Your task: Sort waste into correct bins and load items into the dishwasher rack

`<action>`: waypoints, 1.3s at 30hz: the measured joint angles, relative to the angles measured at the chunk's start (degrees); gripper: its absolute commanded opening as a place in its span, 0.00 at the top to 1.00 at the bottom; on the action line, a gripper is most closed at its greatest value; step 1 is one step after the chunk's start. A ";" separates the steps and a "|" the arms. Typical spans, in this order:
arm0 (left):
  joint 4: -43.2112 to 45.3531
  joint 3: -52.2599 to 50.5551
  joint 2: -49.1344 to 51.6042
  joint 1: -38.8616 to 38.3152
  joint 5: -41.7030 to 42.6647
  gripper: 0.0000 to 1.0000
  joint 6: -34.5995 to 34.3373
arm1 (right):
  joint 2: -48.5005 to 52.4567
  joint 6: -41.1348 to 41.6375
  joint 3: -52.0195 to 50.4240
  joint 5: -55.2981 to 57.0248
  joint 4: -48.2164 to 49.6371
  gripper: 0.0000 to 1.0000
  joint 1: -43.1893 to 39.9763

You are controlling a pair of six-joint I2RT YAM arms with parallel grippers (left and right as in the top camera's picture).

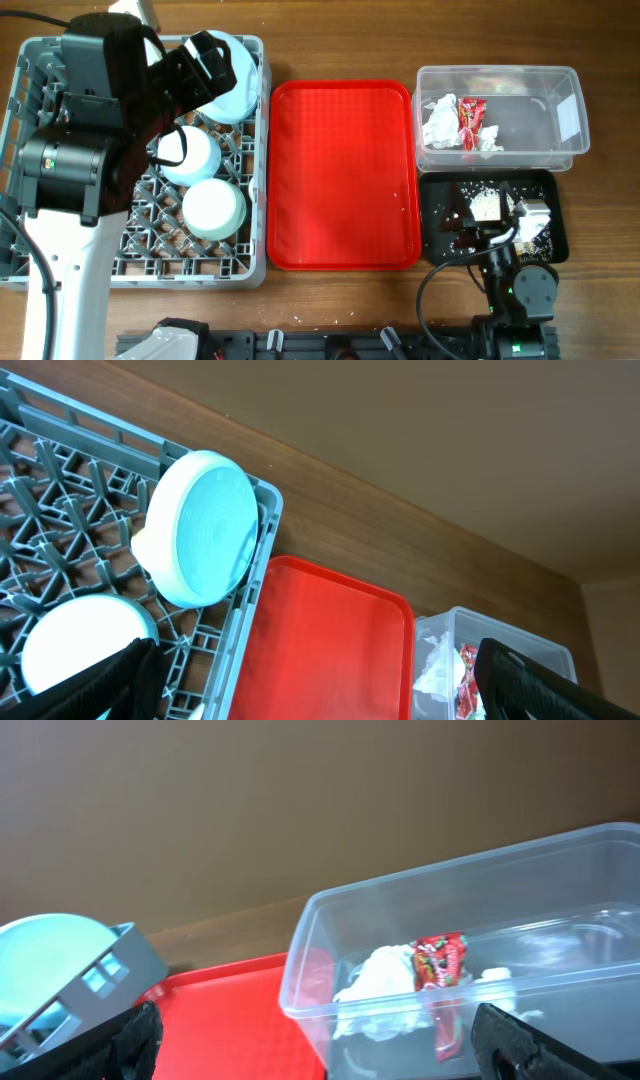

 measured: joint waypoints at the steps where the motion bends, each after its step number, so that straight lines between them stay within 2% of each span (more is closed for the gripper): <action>1: 0.02 0.00 0.00 0.00 0.00 0.00 0.00 | 0.00 0.00 0.00 0.00 0.00 0.00 0.81; 30: -0.28 0.00 -0.74 0.00 0.00 0.00 0.02 | 0.00 0.02 0.00 0.00 0.00 0.00 1.62; 33: -1.73 -0.20 -6.19 0.15 -0.04 0.00 0.02 | 0.00 0.00 -0.02 0.00 0.02 0.00 1.62; 35: -3.30 -0.92 -15.08 1.73 -0.22 0.00 0.02 | -0.04 0.00 0.00 0.00 0.04 0.00 1.62; 37: -3.63 -4.98 -24.41 4.22 -1.20 0.00 0.02 | -0.11 0.00 0.00 -0.02 0.02 0.00 1.62; 39: -3.43 -13.20 -35.71 6.80 -3.34 0.00 0.04 | -0.15 0.00 0.00 0.00 0.07 0.00 1.62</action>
